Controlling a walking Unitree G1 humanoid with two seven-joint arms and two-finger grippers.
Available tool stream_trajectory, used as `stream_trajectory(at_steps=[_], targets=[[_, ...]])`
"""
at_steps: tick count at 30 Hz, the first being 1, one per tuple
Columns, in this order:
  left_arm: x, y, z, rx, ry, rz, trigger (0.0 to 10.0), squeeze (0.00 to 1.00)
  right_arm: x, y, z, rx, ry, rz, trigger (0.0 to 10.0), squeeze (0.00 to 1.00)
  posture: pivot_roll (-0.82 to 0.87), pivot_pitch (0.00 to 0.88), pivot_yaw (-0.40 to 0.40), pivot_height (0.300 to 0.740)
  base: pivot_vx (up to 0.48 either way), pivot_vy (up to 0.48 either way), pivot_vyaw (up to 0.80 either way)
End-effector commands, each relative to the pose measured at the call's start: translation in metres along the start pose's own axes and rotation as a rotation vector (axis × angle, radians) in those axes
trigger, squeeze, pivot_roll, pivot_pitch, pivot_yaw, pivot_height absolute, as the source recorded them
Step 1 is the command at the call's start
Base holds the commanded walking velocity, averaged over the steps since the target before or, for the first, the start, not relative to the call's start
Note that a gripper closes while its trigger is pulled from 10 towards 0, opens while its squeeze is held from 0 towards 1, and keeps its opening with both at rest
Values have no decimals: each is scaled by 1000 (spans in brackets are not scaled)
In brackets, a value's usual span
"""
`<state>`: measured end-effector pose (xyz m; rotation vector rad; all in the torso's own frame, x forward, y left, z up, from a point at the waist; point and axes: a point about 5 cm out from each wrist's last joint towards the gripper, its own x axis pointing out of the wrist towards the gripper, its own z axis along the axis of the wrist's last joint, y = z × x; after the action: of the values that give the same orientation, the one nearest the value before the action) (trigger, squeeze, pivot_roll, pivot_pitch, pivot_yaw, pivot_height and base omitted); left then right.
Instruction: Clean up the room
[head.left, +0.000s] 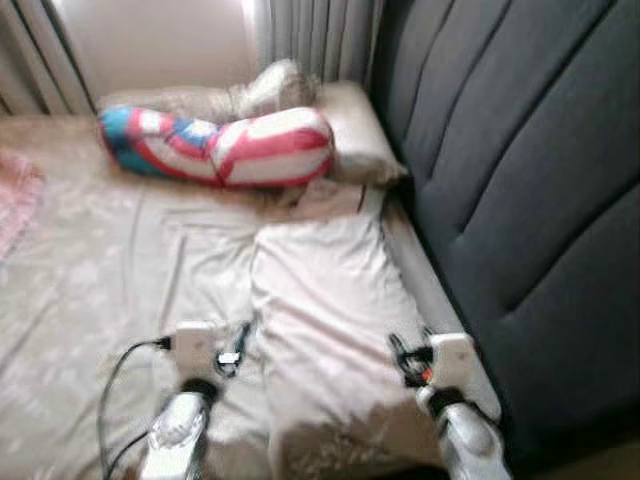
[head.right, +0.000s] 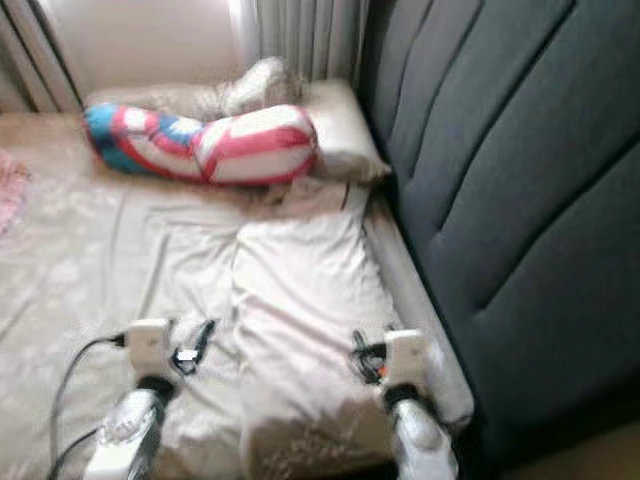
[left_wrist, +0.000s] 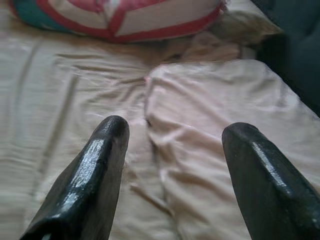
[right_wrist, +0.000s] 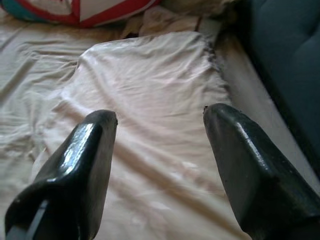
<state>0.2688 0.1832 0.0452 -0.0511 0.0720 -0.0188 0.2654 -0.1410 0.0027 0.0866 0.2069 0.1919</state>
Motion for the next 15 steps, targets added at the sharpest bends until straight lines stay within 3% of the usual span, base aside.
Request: stream_trajectory(at_steps=[1,15], targets=[[-2,-6,-6,-9,21,-17,10000,0,-3,-9,-2,-3,15,-26,10000,0,-42,80,-41,740,0,0,0],[-2,-7,-6,2,24,-25,10000,0,-3,-9,-4,-3,25,-24,10000,0,-42,80,-43,740,0,0,0]])
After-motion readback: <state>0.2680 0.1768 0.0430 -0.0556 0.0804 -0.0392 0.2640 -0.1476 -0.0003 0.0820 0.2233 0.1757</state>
